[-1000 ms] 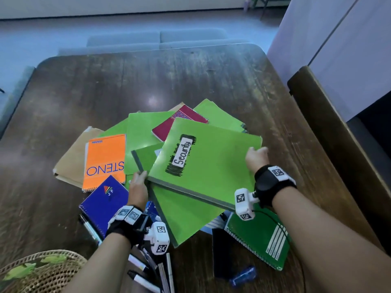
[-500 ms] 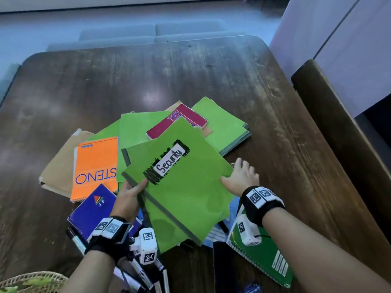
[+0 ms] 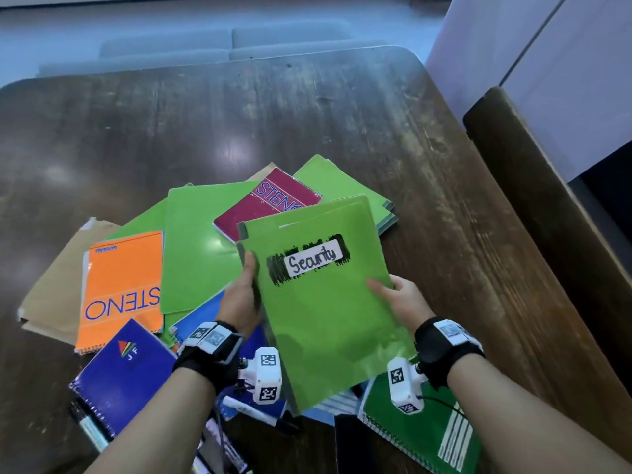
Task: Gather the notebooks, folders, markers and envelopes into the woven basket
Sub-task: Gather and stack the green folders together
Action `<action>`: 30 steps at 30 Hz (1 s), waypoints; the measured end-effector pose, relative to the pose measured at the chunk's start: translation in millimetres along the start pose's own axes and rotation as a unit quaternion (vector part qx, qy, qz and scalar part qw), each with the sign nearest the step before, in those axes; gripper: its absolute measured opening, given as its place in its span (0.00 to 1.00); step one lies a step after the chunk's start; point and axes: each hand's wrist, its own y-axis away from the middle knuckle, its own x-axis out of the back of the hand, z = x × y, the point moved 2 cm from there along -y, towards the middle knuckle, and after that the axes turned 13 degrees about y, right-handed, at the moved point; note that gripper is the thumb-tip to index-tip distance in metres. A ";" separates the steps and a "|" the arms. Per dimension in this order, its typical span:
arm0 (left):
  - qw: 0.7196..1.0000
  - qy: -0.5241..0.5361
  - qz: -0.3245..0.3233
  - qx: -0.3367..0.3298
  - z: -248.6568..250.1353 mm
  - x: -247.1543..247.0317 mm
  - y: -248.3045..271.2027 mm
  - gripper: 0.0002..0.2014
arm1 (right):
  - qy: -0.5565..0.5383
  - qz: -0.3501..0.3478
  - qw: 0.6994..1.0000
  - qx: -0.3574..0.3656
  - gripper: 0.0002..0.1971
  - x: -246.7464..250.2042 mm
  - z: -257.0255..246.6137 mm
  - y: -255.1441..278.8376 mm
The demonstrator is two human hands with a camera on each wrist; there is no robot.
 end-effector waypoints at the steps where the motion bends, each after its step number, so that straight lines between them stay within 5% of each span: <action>1: 1.000 -0.022 0.002 0.020 0.2 -7.6 -4.8 0.40 | -0.007 0.004 1.000 -0.004 0.39 6.5 11.4 -3.7; 3: 0.996 -0.092 -0.003 0.019 -3.6 -15.4 -23.7 0.50 | -0.011 0.010 1.000 -0.011 0.48 23.8 27.6 -4.2; 4: 0.988 -0.154 -0.016 -0.009 -3.4 -21.4 -29.2 0.46 | -0.011 0.013 1.000 -0.015 0.47 30.8 33.0 -3.8; 6: 0.950 -0.286 -0.037 -0.118 1.0 -41.8 -32.4 0.25 | -0.005 0.016 1.000 -0.024 0.39 47.6 43.6 -0.3; 8: 0.878 -0.433 -0.031 -0.200 -1.4 -53.7 -40.5 0.11 | 0.005 0.044 0.998 -0.039 0.48 61.3 56.1 0.5; 10: 0.796 -0.564 -0.055 -0.214 -15.1 -62.2 -50.1 0.21 | 0.030 0.048 0.996 -0.063 0.57 70.5 61.0 3.0; 14: 0.713 -0.666 -0.086 -0.203 -39.6 -78.4 -57.4 0.39 | 0.052 0.069 0.991 -0.098 0.42 70.1 60.5 10.2; 21: 0.665 -0.696 -0.057 -0.263 -34.3 -81.6 -58.7 0.27 | 0.032 0.064 0.992 -0.108 0.41 59.6 70.4 12.5; 30: 0.686 -0.673 -0.127 -0.244 -25.0 -78.1 -53.0 0.11 | 0.071 0.097 0.990 -0.078 0.38 55.7 60.5 14.6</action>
